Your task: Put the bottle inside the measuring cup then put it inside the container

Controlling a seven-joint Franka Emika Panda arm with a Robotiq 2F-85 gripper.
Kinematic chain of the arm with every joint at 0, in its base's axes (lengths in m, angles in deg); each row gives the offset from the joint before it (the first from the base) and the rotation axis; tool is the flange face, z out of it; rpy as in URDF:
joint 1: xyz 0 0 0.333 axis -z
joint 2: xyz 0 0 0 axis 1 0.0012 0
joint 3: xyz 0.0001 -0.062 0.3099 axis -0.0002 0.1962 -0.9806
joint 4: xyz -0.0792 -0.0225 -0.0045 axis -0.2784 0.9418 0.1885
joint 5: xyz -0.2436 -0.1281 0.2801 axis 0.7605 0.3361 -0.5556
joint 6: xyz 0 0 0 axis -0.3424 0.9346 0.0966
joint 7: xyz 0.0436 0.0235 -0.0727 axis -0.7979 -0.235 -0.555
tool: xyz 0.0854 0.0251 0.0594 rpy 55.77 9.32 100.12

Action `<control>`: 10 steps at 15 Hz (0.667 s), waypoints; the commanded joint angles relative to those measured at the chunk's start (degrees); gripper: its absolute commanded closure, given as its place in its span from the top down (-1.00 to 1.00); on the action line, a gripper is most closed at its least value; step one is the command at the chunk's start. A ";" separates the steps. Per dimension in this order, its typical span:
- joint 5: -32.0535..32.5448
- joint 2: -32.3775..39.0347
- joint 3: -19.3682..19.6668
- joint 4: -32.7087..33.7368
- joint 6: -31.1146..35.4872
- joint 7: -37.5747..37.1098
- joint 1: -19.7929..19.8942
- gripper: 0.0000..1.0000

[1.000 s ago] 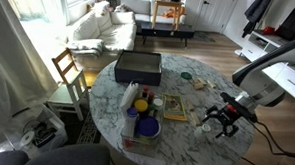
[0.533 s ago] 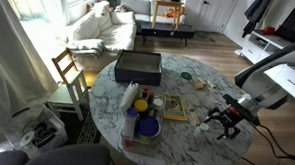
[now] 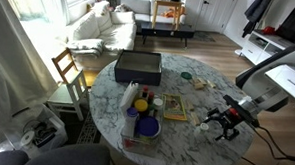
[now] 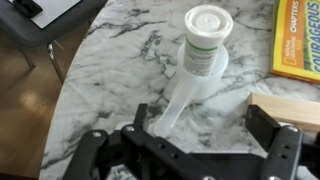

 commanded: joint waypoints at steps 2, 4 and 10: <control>-2.48 0.40 0.33 -0.62 -0.62 2.37 0.16 0.79; -2.68 0.39 0.37 -0.55 -0.72 2.53 0.19 0.54; -2.78 0.34 0.37 -0.29 -0.71 3.06 0.10 0.35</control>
